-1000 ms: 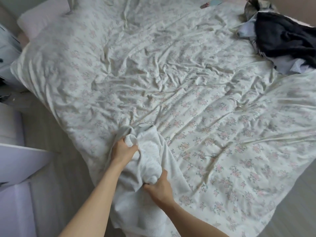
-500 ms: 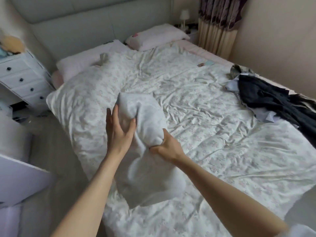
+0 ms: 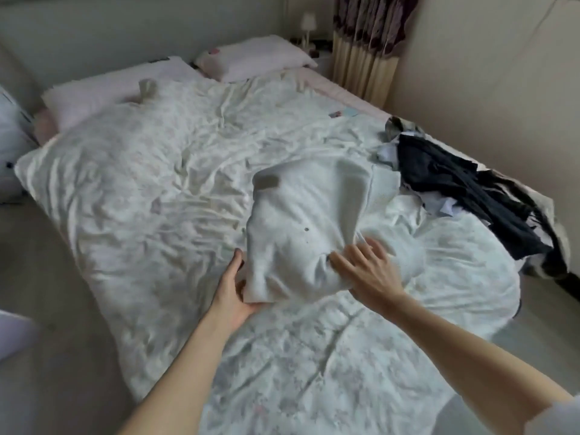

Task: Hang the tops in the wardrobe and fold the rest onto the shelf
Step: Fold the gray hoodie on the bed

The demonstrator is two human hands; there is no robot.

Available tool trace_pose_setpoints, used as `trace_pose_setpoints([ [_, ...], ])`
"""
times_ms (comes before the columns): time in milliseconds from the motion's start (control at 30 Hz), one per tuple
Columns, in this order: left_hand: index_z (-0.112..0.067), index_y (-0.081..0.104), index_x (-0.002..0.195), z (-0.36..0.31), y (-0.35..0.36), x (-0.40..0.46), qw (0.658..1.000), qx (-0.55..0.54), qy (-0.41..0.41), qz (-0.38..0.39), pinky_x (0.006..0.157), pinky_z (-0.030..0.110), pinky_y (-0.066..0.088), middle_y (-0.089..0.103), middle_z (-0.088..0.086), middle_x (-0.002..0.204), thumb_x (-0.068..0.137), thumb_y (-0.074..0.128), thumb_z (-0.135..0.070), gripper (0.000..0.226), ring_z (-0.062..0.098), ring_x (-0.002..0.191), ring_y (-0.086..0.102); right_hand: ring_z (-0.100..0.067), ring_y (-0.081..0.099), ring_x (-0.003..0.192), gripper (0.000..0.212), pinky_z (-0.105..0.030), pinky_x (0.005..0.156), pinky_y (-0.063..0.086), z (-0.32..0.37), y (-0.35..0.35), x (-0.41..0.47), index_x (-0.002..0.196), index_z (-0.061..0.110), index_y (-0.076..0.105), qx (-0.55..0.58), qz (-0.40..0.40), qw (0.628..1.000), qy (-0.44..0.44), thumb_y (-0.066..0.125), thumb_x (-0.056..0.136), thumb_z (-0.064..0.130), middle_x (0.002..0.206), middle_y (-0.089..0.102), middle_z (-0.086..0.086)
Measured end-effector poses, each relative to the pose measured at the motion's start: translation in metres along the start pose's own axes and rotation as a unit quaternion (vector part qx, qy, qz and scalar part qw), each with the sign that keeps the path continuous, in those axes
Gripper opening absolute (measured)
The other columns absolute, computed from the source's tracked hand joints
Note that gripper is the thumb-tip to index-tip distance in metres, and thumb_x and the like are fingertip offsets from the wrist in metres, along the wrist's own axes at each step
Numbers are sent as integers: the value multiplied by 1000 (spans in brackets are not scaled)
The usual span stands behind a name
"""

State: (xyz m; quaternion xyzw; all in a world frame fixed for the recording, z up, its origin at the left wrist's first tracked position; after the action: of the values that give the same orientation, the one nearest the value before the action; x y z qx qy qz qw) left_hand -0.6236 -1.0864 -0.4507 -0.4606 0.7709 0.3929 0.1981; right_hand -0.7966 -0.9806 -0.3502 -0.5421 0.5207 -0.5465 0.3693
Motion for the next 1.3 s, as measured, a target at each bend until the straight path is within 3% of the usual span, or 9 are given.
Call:
trace_pose_setpoints([
  [100,-12,59,104,98,-54,0,967,159,-167,-106,68,32,44,60,9,89,91,54,-43,34,24,78,56,-27,50,117,69,-48,109,28,27,102,-94,138,22,43,38,287,957,10,68,74,28,123,53,-8],
  [200,-19,45,133,159,-83,-10,934,246,-240,-98,100,39,34,45,9,139,92,49,-48,50,29,125,44,-17,23,140,56,-49,115,9,48,157,-183,146,24,26,98,453,886,35,46,93,29,147,31,1],
  [300,-20,50,121,155,-91,5,946,250,-162,-125,97,39,32,50,7,135,91,54,-44,38,27,121,44,-14,30,136,51,-39,115,13,42,156,-190,144,29,28,146,389,905,89,40,95,30,146,35,5],
  [500,-25,35,138,147,-76,45,943,295,-98,-116,89,36,35,48,-6,125,82,65,-51,69,20,110,47,-22,43,121,44,-33,97,37,-7,146,-161,139,17,37,229,250,905,257,42,96,24,137,44,-4],
  [700,-21,47,116,123,-72,90,954,266,-18,-134,95,41,47,58,2,121,79,72,-44,50,20,108,57,-35,33,132,60,-44,107,29,-65,178,-161,144,9,28,346,184,783,483,51,94,31,144,33,-20],
  [900,-24,44,112,81,-42,124,936,297,81,-172,75,23,37,52,-16,93,83,71,-33,40,6,90,51,-32,23,140,75,-48,109,26,-97,203,-110,150,13,12,336,145,804,468,50,92,44,153,19,-16],
  [1067,-13,46,103,56,-25,123,881,391,186,-192,62,15,39,56,-4,91,90,61,-19,21,13,81,54,-33,45,124,75,-43,96,38,-121,240,-104,139,8,29,342,212,742,536,46,88,60,140,44,-16],
  [1167,-19,43,102,42,-10,112,812,476,248,-229,53,26,32,50,-10,77,96,50,-30,14,7,64,48,-30,56,86,44,-36,68,37,-132,235,-108,104,11,47,276,189,781,527,44,92,53,103,65,-14],
  [1300,-9,45,112,36,-2,117,764,525,268,-263,57,32,29,57,6,85,98,45,-31,26,30,72,52,-34,57,78,29,-35,62,29,-144,217,-113,99,13,44,244,106,822,504,42,96,42,93,65,-15],
])
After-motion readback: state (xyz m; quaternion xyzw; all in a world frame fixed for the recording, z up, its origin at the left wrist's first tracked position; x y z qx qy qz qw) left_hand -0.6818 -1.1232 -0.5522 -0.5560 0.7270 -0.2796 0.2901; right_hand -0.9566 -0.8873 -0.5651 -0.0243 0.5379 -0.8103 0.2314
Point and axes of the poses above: each hand's wrist, its own x-axis towards the middle knuckle, its own y-axis out of the palm, z = x × y, the point moved 10 cm from there along x, towards the middle knuckle
